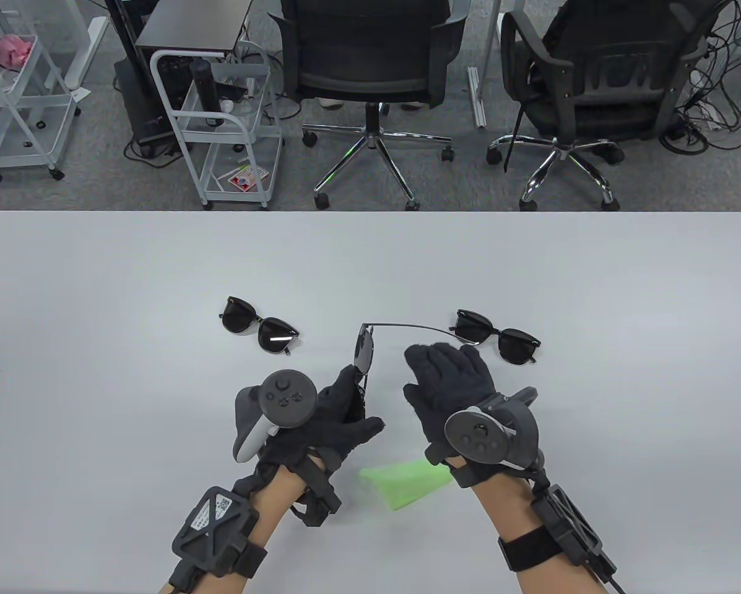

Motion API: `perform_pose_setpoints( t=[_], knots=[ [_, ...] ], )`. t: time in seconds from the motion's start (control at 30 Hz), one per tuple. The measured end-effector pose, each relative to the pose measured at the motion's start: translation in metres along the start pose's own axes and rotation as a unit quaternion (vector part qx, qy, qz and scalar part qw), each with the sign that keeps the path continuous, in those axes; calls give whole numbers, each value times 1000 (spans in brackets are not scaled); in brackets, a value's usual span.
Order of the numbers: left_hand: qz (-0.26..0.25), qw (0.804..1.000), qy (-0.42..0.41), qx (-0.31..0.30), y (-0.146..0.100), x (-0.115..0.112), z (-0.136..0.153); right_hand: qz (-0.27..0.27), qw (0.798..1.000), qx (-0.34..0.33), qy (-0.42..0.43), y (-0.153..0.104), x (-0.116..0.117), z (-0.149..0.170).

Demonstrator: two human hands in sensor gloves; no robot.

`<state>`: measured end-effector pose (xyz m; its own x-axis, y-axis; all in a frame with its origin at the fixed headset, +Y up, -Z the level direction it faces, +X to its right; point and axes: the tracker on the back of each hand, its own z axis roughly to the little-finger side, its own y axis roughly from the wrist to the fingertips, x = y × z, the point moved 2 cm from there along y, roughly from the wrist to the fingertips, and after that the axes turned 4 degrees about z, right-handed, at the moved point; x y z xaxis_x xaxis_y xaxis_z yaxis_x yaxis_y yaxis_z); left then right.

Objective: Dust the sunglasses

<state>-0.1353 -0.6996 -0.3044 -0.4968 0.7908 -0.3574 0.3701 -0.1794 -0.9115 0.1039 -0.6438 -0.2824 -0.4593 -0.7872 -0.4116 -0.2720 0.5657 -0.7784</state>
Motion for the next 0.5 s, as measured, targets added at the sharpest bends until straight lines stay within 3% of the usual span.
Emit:
perform_pose_setpoints(
  t=[0.1,0.27,0.5],
  knots=[
    [-1,999,41,-17,-1,-2,-6,-54,996,60,23,-4,12,19],
    [2,998,46,-35,-3,-6,-16,-82,978,133,140,-9,27,31],
    [28,998,40,-45,-3,-14,-22,-150,956,70,242,-5,41,-2]
  ],
)
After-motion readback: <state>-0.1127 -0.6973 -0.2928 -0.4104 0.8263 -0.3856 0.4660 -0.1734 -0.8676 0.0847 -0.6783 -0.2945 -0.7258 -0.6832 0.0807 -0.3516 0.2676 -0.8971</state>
